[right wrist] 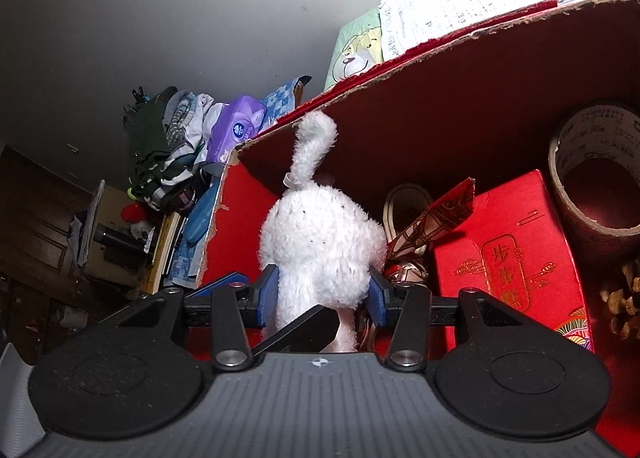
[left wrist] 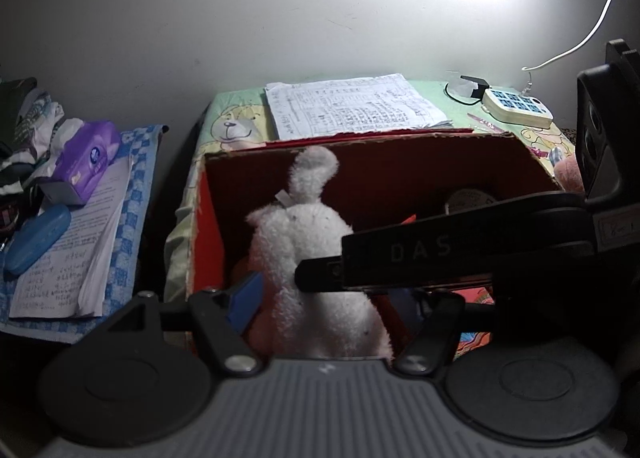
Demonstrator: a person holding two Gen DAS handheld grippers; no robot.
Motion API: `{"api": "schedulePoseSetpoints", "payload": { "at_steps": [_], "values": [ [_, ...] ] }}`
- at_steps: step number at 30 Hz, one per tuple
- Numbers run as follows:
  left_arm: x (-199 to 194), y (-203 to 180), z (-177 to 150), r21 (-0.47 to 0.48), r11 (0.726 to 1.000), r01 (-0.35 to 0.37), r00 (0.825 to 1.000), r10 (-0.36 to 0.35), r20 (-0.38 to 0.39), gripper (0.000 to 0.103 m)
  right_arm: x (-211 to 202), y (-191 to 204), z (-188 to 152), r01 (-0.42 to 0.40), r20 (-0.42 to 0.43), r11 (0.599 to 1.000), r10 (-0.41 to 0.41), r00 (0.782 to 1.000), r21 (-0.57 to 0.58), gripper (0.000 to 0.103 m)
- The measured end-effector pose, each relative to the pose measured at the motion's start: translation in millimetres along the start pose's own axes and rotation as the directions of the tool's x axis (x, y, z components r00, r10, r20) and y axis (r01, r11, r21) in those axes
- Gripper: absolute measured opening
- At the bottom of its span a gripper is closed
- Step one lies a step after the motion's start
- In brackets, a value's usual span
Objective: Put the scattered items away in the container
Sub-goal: 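Lift the white bunny with both grippers and carry it into the red box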
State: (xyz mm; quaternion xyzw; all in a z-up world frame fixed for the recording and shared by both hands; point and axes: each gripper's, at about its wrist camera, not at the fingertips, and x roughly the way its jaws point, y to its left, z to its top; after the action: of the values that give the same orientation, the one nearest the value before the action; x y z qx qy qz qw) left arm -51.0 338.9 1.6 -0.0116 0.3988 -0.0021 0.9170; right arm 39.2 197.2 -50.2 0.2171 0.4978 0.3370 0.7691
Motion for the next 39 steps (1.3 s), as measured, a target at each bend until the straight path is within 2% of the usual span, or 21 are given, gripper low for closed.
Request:
{"api": "schedulePoseSetpoints", "payload": {
  "at_steps": [9, 14, 17, 21, 25, 27, 31, 33, 39],
  "values": [
    [1.3, 8.2, -7.7, -0.002, 1.0, -0.03, 0.999, 0.03, -0.03, 0.071, 16.8, 5.0, 0.5, -0.014, -0.085, 0.999, 0.011, 0.996, -0.044, 0.048],
    [6.6, 7.5, -5.5, -0.008, 1.0, -0.025, 0.999, 0.024, -0.045, 0.071, 13.5, 1.5, 3.2, 0.009, -0.108, 0.999, -0.013, 0.994, -0.041, 0.054],
    [10.7, 3.1, -4.5, 0.007, 0.999, -0.046, 0.997, 0.046, -0.056, 0.071, 6.1, -0.6, 3.0, 0.003, -0.095, 0.999, -0.006, 0.995, -0.041, 0.055],
    [14.8, -4.1, -4.4, 0.046, 0.996, -0.079, 0.995, 0.082, -0.064, 0.071, -11.3, 4.1, 5.8, -0.003, -0.018, 0.997, 0.001, 1.0, -0.074, 0.055],
    [10.6, -2.9, -1.8, 0.029, 0.997, -0.069, 0.996, 0.07, -0.062, 0.069, -18.8, 1.7, 12.9, 0.049, 0.056, 0.996, -0.045, 0.997, -0.071, 0.044],
    [6.1, -3.9, -0.7, 0.036, 0.996, -0.078, 0.996, 0.079, -0.039, 0.069, -12.8, -2.1, 17.0, 0.07, 0.05, 0.996, -0.067, 0.996, -0.054, 0.036],
    [7.6, -5.4, 1.8, 0.044, 0.996, -0.072, 0.997, 0.073, -0.035, 0.069, 9.3, -4.9, 18.3, 0.135, -0.018, 0.99, -0.136, 0.991, -0.042, 0.03],
    [14.5, -5.1, 1.4, 0.046, 0.995, -0.088, 0.994, 0.09, -0.063, 0.066, 19.7, -1.2, 17.2, 0.138, -0.055, 0.989, -0.141, 0.988, -0.06, 0.03],
    [17.8, 0.6, 2.2, 0.033, 0.993, -0.114, 0.991, 0.116, -0.073, 0.065, 25.0, 6.9, 16.3, 0.086, -0.058, 0.988, -0.094, 0.994, -0.127, 0.029]
  ]
}}
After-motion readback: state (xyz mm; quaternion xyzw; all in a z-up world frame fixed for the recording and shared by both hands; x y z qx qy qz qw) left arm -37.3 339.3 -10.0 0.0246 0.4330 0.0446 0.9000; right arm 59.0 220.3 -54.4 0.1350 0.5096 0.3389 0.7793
